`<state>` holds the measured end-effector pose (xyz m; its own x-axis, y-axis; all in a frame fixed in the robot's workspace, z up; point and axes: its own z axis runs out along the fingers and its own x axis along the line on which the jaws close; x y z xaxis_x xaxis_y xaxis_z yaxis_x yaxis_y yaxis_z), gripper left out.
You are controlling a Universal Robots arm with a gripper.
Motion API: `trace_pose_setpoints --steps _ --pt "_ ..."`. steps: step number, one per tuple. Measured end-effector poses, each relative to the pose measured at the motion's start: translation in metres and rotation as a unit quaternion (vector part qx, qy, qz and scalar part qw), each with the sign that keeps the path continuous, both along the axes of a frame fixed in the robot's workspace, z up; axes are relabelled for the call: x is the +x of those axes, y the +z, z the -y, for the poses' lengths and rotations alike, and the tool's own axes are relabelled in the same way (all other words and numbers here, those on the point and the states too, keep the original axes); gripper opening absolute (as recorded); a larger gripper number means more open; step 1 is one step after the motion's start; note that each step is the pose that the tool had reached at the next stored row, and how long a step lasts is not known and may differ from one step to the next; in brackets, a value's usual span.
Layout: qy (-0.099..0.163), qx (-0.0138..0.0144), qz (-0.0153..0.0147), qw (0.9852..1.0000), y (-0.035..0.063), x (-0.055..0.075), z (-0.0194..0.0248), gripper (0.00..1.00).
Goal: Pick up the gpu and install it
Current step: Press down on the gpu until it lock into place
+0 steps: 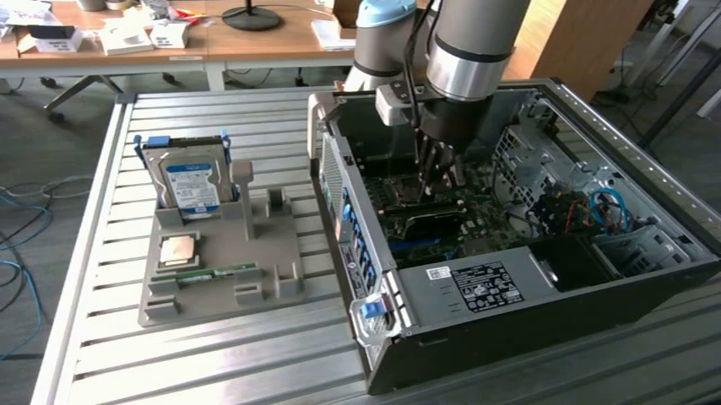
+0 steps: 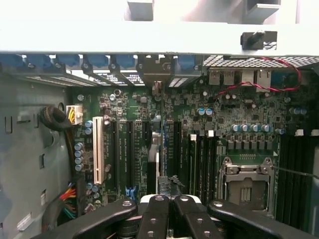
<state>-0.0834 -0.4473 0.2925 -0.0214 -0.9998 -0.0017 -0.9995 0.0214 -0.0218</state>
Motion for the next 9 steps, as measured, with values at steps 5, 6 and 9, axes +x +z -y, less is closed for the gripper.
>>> trace_pose_setpoints --steps 5,6,9 --pt "0.0 -0.0001 0.0 1.0 -0.0062 -0.0023 -0.0005 0.11" --pt "0.0 -0.0001 0.0 1.0 -0.0074 -0.0027 -0.0007 0.11" --pt "0.0 -0.0001 0.0 1.0 -0.0093 -0.003 -0.0008 0.11"
